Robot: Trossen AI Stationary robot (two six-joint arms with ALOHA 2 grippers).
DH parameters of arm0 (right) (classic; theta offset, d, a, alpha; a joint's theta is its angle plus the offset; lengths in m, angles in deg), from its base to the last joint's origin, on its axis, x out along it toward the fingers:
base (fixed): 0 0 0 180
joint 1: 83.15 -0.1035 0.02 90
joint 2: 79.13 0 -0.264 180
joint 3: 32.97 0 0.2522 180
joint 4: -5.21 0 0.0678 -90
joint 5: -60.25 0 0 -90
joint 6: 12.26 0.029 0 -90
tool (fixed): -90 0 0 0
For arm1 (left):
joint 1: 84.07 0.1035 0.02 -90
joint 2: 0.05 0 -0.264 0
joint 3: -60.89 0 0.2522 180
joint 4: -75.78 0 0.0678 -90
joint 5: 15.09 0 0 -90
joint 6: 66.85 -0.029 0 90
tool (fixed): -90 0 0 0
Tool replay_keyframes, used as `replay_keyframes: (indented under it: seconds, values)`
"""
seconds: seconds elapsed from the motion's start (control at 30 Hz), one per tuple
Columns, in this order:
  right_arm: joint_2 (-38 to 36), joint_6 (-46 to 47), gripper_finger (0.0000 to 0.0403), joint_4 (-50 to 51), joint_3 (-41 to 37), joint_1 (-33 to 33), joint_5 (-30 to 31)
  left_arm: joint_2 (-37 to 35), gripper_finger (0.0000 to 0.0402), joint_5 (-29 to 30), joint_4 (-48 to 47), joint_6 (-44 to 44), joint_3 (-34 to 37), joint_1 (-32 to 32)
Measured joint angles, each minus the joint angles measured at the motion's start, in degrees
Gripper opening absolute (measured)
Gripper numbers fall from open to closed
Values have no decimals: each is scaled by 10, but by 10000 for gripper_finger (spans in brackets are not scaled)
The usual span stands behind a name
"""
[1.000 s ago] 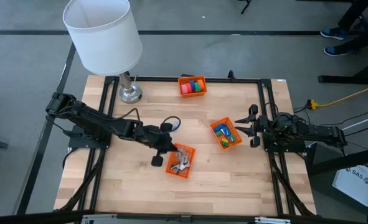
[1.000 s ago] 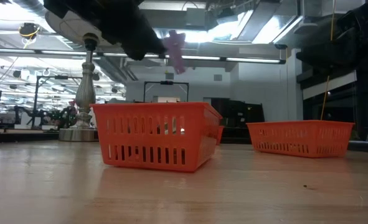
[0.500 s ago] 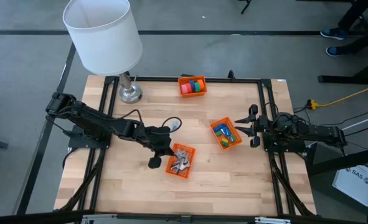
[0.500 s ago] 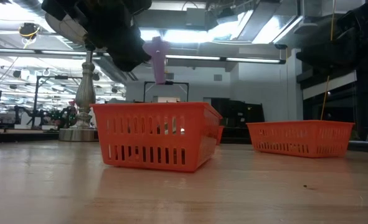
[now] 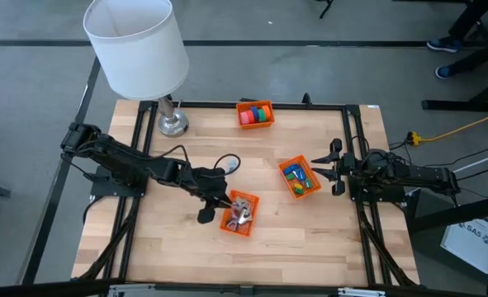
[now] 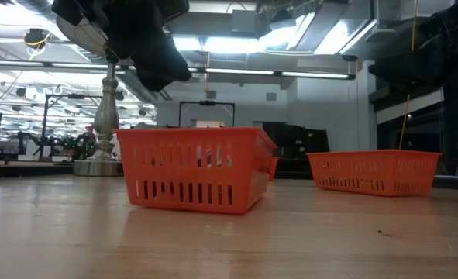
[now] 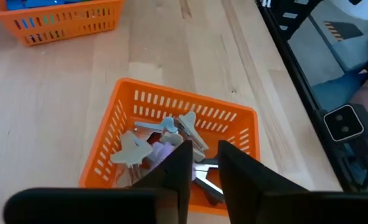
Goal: Pick and place Stapler, Stapler remover, tape
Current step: Put the blue staple remover into the bottom orange bin
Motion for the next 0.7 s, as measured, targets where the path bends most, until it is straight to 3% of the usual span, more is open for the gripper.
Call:
replay_keyframes:
  seconds: [0.23, 0.33, 0.6, 0.7]
  values:
    - [0, 0, 124, 0, 0, 0, 0, -5, 87, 1, -50, 14, 0, 25]
    - [0, 0, 124, 0, 0, 0, 0, -6, 88, 27, -79, 10, 0, 40]
    - [0, 0, 124, 0, 0, 0, 0, -3, 88, 217, -137, -120, 0, 66]
    - [0, 0, 124, 0, 0, 0, 0, 12, 89, 251, -143, -202, 0, 68]
